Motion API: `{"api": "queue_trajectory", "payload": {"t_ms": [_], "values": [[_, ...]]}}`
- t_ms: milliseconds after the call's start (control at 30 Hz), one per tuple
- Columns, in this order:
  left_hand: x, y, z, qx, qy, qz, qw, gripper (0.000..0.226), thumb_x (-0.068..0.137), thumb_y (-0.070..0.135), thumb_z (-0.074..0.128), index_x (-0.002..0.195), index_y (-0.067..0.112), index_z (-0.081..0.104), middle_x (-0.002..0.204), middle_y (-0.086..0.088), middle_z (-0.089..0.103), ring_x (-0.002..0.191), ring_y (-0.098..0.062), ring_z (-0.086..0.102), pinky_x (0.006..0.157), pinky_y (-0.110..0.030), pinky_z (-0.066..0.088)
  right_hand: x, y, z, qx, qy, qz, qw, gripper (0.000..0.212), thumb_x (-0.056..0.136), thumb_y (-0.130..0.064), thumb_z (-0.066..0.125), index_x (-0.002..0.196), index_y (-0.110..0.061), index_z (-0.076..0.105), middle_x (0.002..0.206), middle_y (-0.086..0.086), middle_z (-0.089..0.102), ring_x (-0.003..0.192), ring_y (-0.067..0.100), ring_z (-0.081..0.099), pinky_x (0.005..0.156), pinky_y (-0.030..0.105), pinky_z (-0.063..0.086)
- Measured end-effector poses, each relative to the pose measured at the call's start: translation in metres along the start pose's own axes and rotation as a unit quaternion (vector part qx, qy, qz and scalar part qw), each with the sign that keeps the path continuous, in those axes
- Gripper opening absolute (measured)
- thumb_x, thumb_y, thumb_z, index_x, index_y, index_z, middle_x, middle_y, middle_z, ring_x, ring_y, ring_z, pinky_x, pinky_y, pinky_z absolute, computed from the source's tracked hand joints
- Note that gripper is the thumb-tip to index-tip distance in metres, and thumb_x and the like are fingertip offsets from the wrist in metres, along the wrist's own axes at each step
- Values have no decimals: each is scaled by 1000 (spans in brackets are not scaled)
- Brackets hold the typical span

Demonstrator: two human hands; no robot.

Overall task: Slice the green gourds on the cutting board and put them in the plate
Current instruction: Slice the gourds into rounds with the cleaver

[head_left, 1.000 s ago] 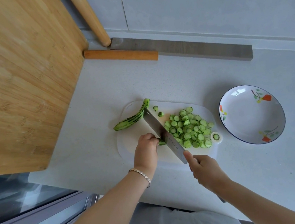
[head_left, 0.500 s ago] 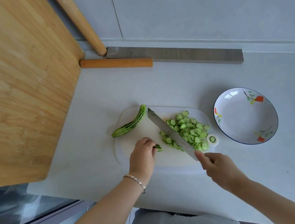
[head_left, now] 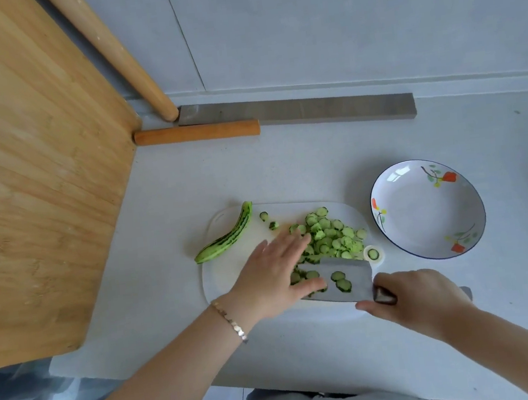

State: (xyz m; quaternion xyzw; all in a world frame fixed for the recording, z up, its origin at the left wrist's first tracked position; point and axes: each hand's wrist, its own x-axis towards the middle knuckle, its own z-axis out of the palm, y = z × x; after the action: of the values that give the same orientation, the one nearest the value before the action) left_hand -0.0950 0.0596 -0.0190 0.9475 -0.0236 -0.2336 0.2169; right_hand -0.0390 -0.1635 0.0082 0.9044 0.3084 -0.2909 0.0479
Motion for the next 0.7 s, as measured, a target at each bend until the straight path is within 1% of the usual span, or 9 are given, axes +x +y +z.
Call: {"api": "queue_trajectory", "payload": {"t_ms": [100,233,367,400,433,500,533,633,700], "values": [[13,-3,4,-11,-117,-40,992,90,81,73,31,147,28,-12,152,6,-22,138,-9,-23,115,-40,-5,0,3,-2,-25,-5,-38,999,56,86,-71,28,105,-25,53,99,-10,63,99,14,59,55,24,27],[22,1,10,34,-113,-4,993,97,78,75,35,145,28,-18,151,5,-26,136,-9,-26,115,-40,-8,4,15,4,-20,7,-35,999,57,84,-73,23,95,-23,47,93,-10,59,99,14,59,49,23,21],[34,2,11,38,-104,3,994,97,79,74,37,144,30,-19,151,6,-28,136,-9,-28,114,-40,-11,9,28,16,-7,116,-84,990,104,43,-87,-30,84,-24,43,85,-8,60,88,15,62,61,26,31],[39,1,10,37,-103,3,994,97,79,74,37,144,30,-20,150,5,-28,136,-9,-28,114,-40,-11,12,33,22,11,149,-94,984,100,44,-86,-33,78,-24,39,76,-7,59,79,14,64,58,27,32],[43,0,9,34,-98,2,995,97,79,74,37,144,30,-20,150,5,-29,135,-10,-29,114,-41,-11,16,36,28,13,182,-111,977,88,56,-85,-27,70,-25,35,64,-8,57,64,13,63,50,27,33],[54,-3,8,35,-88,2,995,100,77,75,38,144,30,-21,150,5,-29,136,-10,-29,114,-42,-11,20,40,34,-5,231,-109,967,64,82,-77,-4,60,-26,28,42,-10,47,35,11,51,35,23,23],[59,-4,9,37,-83,6,996,101,76,76,39,144,30,-21,150,5,-28,136,-10,-28,113,-42,-11,23,43,37,-10,248,-108,963,62,87,-73,2,56,-26,27,37,-10,44,29,11,46,34,21,18],[73,-5,10,29,-58,9,998,93,79,73,36,145,32,-16,152,4,-24,137,-10,-26,114,-44,-10,20,42,27,20,233,-117,965,77,82,-77,-4,52,-24,43,40,-10,43,35,11,52,40,20,17],[82,-8,9,9,-46,-12,999,88,82,72,32,146,32,-13,153,2,-21,138,-12,-24,113,-44,-10,16,45,24,2,225,-125,966,91,61,-85,-21,69,-25,46,53,-10,40,64,12,63,47,20,19]]}}
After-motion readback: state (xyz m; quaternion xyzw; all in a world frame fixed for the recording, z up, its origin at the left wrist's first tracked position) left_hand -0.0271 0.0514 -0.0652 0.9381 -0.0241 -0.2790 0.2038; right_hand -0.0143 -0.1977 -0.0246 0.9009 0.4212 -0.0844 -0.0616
